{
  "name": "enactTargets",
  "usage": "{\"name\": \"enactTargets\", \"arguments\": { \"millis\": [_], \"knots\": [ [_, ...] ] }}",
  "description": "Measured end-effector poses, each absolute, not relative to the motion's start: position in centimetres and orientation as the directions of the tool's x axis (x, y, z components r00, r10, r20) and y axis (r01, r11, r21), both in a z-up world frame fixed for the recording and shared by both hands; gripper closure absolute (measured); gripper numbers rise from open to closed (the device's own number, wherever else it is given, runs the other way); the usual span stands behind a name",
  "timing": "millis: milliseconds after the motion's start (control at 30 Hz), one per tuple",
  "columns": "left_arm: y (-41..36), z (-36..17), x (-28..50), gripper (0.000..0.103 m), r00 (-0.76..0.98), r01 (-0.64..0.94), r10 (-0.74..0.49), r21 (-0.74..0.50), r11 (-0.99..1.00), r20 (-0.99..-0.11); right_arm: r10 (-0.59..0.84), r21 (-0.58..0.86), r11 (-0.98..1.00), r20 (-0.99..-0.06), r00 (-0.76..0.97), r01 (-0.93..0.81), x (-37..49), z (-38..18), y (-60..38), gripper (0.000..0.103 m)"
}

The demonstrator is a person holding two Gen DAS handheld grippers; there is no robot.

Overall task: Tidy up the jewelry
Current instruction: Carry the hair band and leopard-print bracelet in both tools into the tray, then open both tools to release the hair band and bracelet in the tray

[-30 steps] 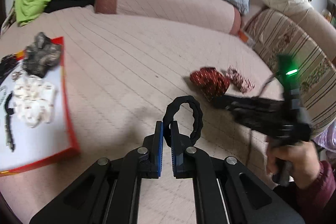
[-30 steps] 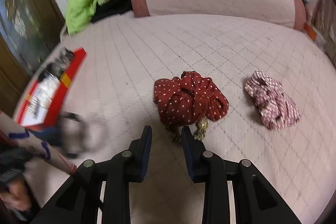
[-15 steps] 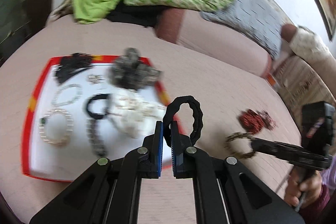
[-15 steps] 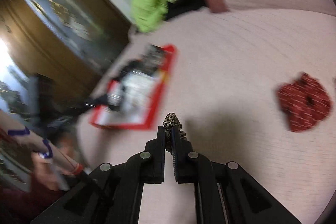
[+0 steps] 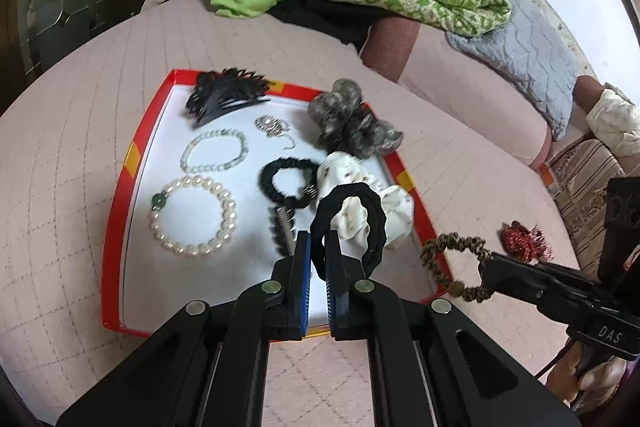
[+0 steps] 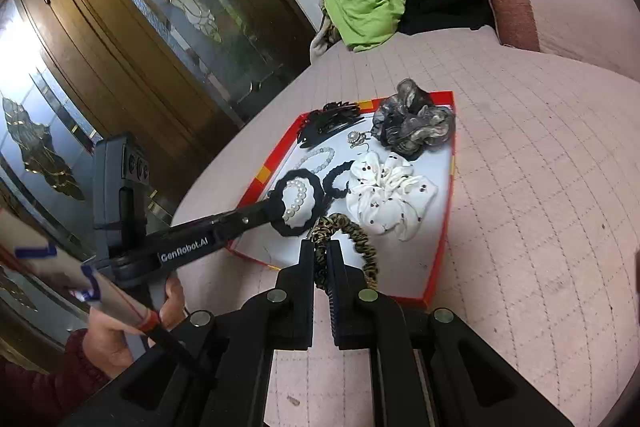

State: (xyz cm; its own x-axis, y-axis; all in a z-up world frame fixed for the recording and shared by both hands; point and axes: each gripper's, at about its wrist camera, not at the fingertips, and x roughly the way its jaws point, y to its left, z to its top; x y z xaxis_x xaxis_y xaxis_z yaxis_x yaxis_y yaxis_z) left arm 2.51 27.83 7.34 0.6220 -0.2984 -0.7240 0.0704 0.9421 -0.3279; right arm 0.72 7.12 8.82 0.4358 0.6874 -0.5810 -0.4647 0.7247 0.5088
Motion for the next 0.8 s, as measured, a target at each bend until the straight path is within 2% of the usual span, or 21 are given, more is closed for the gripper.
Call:
{"name": "enactTargets", "arguments": {
  "millis": [400, 800],
  "knots": [
    [28.2, 5.6, 2.6, 0.097, 0.596, 0.043, -0.231, -0.257, 0.965, -0.769, 0.554, 0.338, 0.819, -0.679, 0.482, -0.465, 1.8, 7.1, 10.7, 0.096],
    [28.7, 5.3, 2.6, 0.097, 0.588, 0.029, -0.197, -0.223, 0.974, -0.784, 0.54, 0.339, 0.826, -0.705, 0.46, -0.451, 2.5, 5.2, 11.7, 0.096]
  ]
}}
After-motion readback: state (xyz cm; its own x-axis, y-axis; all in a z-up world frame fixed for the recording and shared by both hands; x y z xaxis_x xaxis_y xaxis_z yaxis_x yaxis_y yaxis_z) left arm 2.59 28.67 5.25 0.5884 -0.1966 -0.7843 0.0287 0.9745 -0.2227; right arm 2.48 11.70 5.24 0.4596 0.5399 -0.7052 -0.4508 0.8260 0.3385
